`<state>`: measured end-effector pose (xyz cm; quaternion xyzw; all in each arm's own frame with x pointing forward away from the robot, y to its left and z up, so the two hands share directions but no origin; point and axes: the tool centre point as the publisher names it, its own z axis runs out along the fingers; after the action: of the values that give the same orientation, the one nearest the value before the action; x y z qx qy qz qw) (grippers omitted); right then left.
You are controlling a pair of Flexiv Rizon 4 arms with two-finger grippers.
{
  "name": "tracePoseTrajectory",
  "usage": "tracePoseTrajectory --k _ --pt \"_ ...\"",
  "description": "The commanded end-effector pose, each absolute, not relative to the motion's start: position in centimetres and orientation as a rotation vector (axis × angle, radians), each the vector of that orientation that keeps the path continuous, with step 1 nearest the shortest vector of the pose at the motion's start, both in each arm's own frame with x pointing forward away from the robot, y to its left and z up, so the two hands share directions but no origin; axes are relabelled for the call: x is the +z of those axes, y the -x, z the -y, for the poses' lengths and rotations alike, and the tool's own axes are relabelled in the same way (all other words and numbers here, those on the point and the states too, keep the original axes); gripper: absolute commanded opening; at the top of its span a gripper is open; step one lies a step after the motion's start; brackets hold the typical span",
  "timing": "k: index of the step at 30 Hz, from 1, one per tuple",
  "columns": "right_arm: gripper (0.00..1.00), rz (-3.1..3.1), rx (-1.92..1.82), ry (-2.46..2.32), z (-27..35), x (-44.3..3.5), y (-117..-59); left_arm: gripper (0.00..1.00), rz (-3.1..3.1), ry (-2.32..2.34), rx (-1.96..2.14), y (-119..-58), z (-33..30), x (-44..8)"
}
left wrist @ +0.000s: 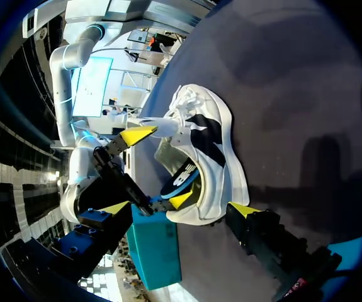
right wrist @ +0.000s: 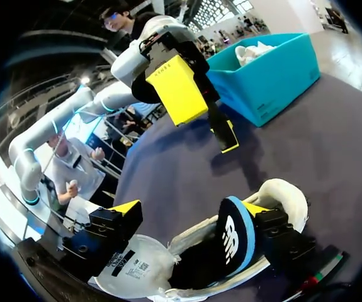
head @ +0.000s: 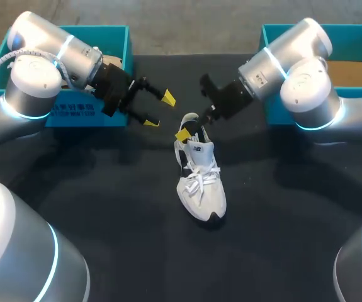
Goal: Take the shoe out of the shoebox, open the shoe tongue, remove and reinsert the insole, then place the shoe into the shoebox
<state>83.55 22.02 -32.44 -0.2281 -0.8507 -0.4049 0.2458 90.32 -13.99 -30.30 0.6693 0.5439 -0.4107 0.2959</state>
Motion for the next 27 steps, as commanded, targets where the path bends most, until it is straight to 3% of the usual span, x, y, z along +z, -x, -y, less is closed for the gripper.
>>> tracePoseTrajectory --k 1,27 --pt "1.00 2.341 -1.107 0.634 -22.0 -31.9 -83.3 1.00 -1.444 -1.780 -1.092 -90.4 14.1 -30.4" --pt "1.00 2.382 -1.191 0.857 -22.2 -28.7 -84.0 1.00 -1.444 -1.780 -1.092 -90.4 14.1 -30.4"
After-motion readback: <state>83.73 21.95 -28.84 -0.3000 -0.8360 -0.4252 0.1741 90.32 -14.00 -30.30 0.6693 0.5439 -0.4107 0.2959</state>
